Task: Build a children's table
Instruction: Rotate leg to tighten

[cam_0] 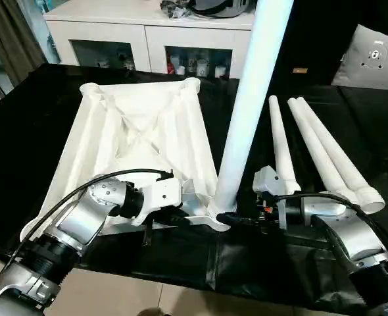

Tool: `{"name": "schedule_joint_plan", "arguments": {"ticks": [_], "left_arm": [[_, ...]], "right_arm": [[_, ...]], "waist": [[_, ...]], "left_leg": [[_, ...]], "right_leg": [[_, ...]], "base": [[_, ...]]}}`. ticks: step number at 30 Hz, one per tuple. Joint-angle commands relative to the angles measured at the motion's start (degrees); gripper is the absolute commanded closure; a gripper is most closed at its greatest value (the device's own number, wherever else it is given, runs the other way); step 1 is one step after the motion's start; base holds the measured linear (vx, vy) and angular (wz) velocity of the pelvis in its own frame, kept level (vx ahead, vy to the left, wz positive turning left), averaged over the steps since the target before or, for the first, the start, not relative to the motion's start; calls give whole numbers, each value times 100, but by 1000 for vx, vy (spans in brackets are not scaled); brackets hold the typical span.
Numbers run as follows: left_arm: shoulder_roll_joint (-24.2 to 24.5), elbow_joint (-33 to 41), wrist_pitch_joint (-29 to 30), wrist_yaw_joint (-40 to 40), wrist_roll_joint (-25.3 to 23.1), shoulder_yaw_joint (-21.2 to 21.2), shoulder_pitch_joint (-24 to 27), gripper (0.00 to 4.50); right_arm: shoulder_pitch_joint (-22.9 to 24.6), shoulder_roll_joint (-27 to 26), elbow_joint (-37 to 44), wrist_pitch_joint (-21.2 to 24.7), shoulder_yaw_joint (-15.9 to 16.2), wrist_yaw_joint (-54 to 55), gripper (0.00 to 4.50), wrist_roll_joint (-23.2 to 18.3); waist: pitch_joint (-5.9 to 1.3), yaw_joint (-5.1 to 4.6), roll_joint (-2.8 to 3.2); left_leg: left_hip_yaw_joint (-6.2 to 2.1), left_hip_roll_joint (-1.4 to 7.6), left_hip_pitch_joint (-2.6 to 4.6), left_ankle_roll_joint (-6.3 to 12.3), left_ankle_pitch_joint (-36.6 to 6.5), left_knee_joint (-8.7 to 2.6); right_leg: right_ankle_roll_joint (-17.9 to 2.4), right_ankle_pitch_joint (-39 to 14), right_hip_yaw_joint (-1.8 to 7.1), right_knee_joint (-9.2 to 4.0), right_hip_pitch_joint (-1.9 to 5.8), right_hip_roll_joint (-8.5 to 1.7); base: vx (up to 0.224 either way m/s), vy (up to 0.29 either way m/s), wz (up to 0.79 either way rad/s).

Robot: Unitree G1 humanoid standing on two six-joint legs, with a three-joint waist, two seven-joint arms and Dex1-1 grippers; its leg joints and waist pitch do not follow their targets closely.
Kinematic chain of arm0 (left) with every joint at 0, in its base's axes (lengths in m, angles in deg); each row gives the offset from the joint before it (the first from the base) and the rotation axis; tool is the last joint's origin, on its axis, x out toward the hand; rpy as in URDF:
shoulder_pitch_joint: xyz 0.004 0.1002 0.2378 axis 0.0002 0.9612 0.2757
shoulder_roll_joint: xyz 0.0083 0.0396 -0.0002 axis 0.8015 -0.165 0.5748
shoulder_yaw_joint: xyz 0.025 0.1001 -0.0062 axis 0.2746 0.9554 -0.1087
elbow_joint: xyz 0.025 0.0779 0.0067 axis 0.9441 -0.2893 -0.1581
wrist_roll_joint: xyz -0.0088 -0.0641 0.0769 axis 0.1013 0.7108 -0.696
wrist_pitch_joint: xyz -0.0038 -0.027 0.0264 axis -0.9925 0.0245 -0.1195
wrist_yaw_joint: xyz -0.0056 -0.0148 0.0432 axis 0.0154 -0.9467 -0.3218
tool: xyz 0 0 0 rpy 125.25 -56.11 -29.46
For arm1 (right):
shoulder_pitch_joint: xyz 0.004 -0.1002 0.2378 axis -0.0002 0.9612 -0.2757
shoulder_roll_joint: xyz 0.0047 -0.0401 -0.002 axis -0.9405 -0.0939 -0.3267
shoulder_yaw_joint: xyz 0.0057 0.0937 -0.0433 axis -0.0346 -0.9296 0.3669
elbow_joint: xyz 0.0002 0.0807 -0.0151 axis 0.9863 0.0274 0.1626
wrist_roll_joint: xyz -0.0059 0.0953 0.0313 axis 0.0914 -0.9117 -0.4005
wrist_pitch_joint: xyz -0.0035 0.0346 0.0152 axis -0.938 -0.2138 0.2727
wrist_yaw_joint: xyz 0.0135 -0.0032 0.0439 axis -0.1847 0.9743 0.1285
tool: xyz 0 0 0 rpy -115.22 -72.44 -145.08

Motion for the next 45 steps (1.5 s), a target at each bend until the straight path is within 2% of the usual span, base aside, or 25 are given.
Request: {"name": "schedule_joint_plan", "arguments": {"ticks": [1, 3, 4, 6, 7, 8, 10, 14, 19, 20, 22, 23, 24, 25, 26, 27, 28, 29, 32, 34, 36, 38, 42, 45], "left_arm": [[-194, 279, 279, 156, 189, -51, 31, 450], [-391, 350, 580, 526, 209, -192, 36, 450], [-391, 350, 580, 526, 209, -192, 36, 450], [-703, 537, 1034, 1104, 131, -314, 69, 450], [-837, 642, 1226, 1306, 105, -346, 92, 450], [-951, 723, 1373, 1475, 78, -374, 111, 450], [-1252, 880, 1717, 1882, -31, -425, 143, 450], [-1730, 1134, 2158, 2509, -220, -409, 186, 450], [-1861, 1275, 2185, 2670, -257, -268, 246, 450], [-1776, 1248, 2065, 2655, -333, -234, 259, 450], [-1650, 1183, 1882, 2596, -407, -218, 263, 450], [-1524, 1121, 1771, 2526, -437, -238, 266, 450], [-1524, 1121, 1771, 2526, -437, -238, 266, 450], [-1452, 1112, 1796, 2485, -389, -318, 278, 450], [-1375, 1094, 1743, 2415, -341, -388, 289, 450], [-1374, 1093, 1741, 2413, -340, -389, 289, 450], [-1314, 1056, 1640, 2337, -323, -404, 294, 450], [-1218, 1003, 1515, 2195, -285, -407, 295, 450], [-1070, 931, 1308, 1963, -230, -382, 295, 450], [-809, 781, 985, 1578, -185, -272, 258, 450], [-724, 735, 897, 1430, -177, -227, 235, 450], [-477, 598, 657, 963, -156, -82, 164, 450], [-206, 501, 270, 408, -164, 141, 123, 450], [-128, 454, 143, 202, -158, 213, 94, 450]], "right_arm": [[133, -189, -137, 192, 221, 327, 180, 191], [103, -476, -368, 351, 174, 949, 180, 380], [103, -476, -368, 351, 174, 949, 180, 380], [-16, -961, -696, 551, -32, 1795, 180, 470], [-70, -1129, -809, 619, -119, 2074, 180, 478], [-111, -1258, -895, 680, -186, 2278, 180, 475], [-190, -1485, -1057, 749, -284, 2614, 181, 480], [-265, -1759, -1244, 817, -391, 3055, 182, 508], [-241, -1839, -1268, 795, -403, 3177, 182, 605], [-221, -1822, -1267, 694, -429, 3239, 127, 676], [-181, -1784, -1209, 565, -488, 3230, 113, 652], [-136, -1739, -1112, 446, -566, 3184, 113, 577], [-136, -1739, -1112, 446, -566, 3184, 93, 577], [-85, -1634, -976, 261, -576, 3049, 93, 578], [-13, -1496, -806, 73, -558, 2828, 71, 574], [-11, -1494, -802, 71, -558, 2823, 71, 573], [38, -1412, -686, 37, -564, 2660, 68, 520], [79, -1239, -561, -45, -554, 2530, 57, 559], [135, -999, -401, -146, -548, 2255, 23, 546], [211, -628, -113, -252, -518, 1631, 12, 385], [237, -510, 3, -247, -509, 1386, 4, 286], [274, -153, 261, -189, -435, 710, 4, 72], [173, 91, 257, -217, -343, 347, 4, 107], [70, 130, 150, -298, -299, 287, 4, 166]], "waist": [[-363, -9, -8], [-334, -43, -9], [-298, -58, -3], [-254, -120, -13], [-246, -152, -11], [-254, -210, -10], [-268, -253, -2], [-291, -290, -13], [-318, -279, -11], [-316, -280, -4], [-308, -279, 2], [-315, -275, 18], [-328, -252, 20], [-348, -254, 23], [-355, -243, 31], [-355, -243, 31], [-368, -226, 39], [-379, -201, 25], [-390, -147, 25], [-380, -104, 35], [-369, -89, 37], [-358, -75, 31], [-352, -29, 42], [-370, 2, 43]], "left_leg": [[-147, 480, -5, 473, -289, -366], [-138, 478, 4, 400, -480, -391], [-143, 472, 16, 301, -683, -419], [-159, 455, 24, 96, -1077, -465], [-164, 453, 14, 40, -1157, -478], [-191, 448, 9, -44, -1258, -493], [-185, 446, 26, -41, -1192, -488], [-168, 433, -10, 92, -963, -458], [-161, 426, -34, 262, -652, -430], [-157, 427, -31, 290, -674, -430], [-158, 431, -31, 285, -747, -436], [-161, 447, -6, 264, -822, -442], [-151, 458, -9, 258, -772, -430], [-160, 460, -10, 238, -665, -417], [-156, 450, -38, 332, -410, -398], [-156, 450, -38, 332, -410, -398], [-149, 457, -24, 394, -355, -382], [-153, 454, -46, 498, -215, -370], [-145, 452, -56, 592, -104, -339], [-146, 469, -52, 640, -211, -342], [-149, 476, -46, 624, -321, -354], [-149, 481, -38, 601, -472, -364], [-148, 501, -9, 521, -536, -377], [-140, 506, 1, 462, -458, -373]], "right_leg": [[-1642, 225, 298, -299, 314, -574], [-1599, -130, 298, -341, 295, -569], [-1542, -590, 295, -397, 279, -570], [-1294, -1553, 308, -488, 287, -585], [-1238, -1739, 307, -488, 287, -582], [-1085, -2068, 305, -524, 296, -599], [-1069, -1917, 310, -530, 265, -572], [-1137, -1525, 320, -519, 287, -565], [-1223, -994, 305, -480, 293, -548], [-1247, -962, 298, -488, 289, -551], [-1230, -1061, 296, -502, 287, -556], [-1229, -1151, 296, -515, 270, -561], [-1231, -1018, 303, -508, 279, -574], [-1271, -803, 298, -463, 286, -565], [-1352, -226, 274, -406, 297, -541], [-1352, -226, 274, -406, 297, -541], [-1397, -42, 272, -395, 299, -552], [-1456, 244, 260, -360, 315, -548], [-1457, 360, 256, -348, 310, -553], [-1442, 289, 249, -348, 297, -552], [-1421, 128, 242, -361, 293, -544], [-1390, -112, 245, -389, 303, -559], [-1387, -304, 250, -396, 273, -562], [-1454, -170, 246, -365, 262, -556]], "base": [[0, 0, 0], [0, 0, 0], [0, 0, 0], [0, 0, 0], [0, 0, 0], [0, 0, 0], [0, 0, 0], [0, 0, 0], [0, 0, 0], [0, 0, 0], [0, 0, 0], [0, 0, 0], [0, 0, 0], [0, 0, 0], [0, 0, 0], [0, 0, 0], [0, 0, 0], [0, 0, 0], [0, 0, 0], [0, 0, 0], [0, 0, 0], [0, 0, 0], [0, 0, 0], [0, 0, 0]]}}
